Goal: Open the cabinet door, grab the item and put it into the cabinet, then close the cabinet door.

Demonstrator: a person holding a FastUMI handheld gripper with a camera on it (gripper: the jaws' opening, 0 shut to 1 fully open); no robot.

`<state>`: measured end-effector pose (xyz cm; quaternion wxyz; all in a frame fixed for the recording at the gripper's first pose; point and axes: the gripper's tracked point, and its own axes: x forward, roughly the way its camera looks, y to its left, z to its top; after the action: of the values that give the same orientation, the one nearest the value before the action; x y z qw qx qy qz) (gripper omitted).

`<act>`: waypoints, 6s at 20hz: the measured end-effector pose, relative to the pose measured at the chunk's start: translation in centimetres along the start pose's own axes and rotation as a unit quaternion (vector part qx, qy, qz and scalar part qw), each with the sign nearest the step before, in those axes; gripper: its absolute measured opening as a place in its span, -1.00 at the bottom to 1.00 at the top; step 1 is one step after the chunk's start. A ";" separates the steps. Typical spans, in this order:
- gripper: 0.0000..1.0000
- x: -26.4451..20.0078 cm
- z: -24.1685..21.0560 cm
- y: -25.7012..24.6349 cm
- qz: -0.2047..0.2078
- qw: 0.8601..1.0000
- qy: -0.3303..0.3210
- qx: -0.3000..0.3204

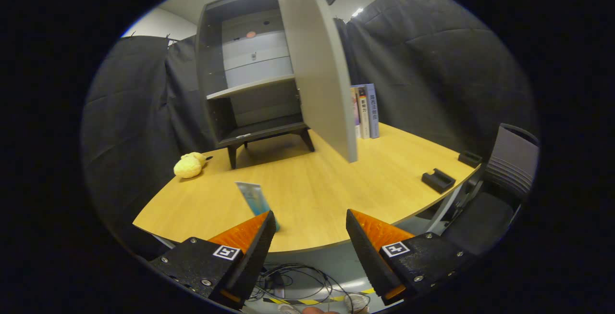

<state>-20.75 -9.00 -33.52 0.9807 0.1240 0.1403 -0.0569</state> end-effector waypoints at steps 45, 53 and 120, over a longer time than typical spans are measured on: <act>-0.14 7.8 18.5 13.7 0.028 0.998 -0.021 -0.054; -0.15 9.7 28.1 16.4 0.014 0.995 -0.058 -0.073; 0.87 -1.6 32.7 18.5 0.093 0.984 -0.105 -0.108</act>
<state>-10.99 0.47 1.58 0.9986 0.0231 0.0300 0.0377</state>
